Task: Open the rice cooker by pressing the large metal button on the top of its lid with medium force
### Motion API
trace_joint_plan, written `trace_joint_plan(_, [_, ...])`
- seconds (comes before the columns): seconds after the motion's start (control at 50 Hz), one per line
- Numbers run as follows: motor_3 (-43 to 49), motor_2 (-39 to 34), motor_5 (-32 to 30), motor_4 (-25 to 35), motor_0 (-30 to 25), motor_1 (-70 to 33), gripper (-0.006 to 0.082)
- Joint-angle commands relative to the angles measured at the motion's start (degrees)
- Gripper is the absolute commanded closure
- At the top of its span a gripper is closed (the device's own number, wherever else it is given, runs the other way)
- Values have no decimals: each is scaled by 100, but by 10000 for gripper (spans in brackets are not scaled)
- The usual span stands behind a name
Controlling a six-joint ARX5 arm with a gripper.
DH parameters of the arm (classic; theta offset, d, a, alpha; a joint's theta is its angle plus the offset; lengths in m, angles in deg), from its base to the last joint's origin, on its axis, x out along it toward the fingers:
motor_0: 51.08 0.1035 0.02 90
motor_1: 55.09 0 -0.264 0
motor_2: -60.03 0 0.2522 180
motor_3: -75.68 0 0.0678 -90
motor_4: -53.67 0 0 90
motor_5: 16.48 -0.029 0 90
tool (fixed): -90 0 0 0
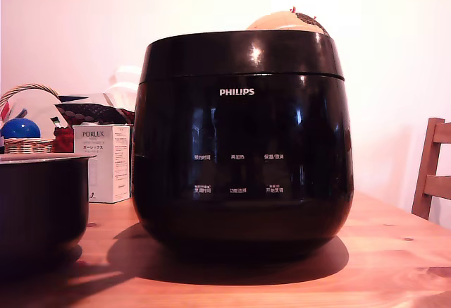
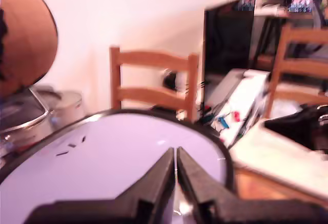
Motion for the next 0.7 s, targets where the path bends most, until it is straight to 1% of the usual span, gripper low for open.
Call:
trace_joint_plan(0.0, [-122,142,-42,-236,-109,-240,791])
trace_joint_plan(0.02, [-120,177,-42,-236,-140,-306,791])
trace_joint_plan(0.04, [-122,203,-42,-426,-166,-365,791])
trace_joint_plan(0.2, [-70,267,-46,-1021,-455,-632,791])
trace_joint_plan(0.22, [-55,267,-192,-1106,-490,-632,791])
trace_joint_plan(0.26, [-26,267,-192,-1246,-560,-632,791])
trace_joint_plan(0.28, [-26,267,-286,-1325,-597,-632,791])
trace_joint_plan(0.42, [42,267,-339,-1582,-785,-649,791])
trace_joint_plan(0.68, [251,267,-334,-1910,-911,-911,791])
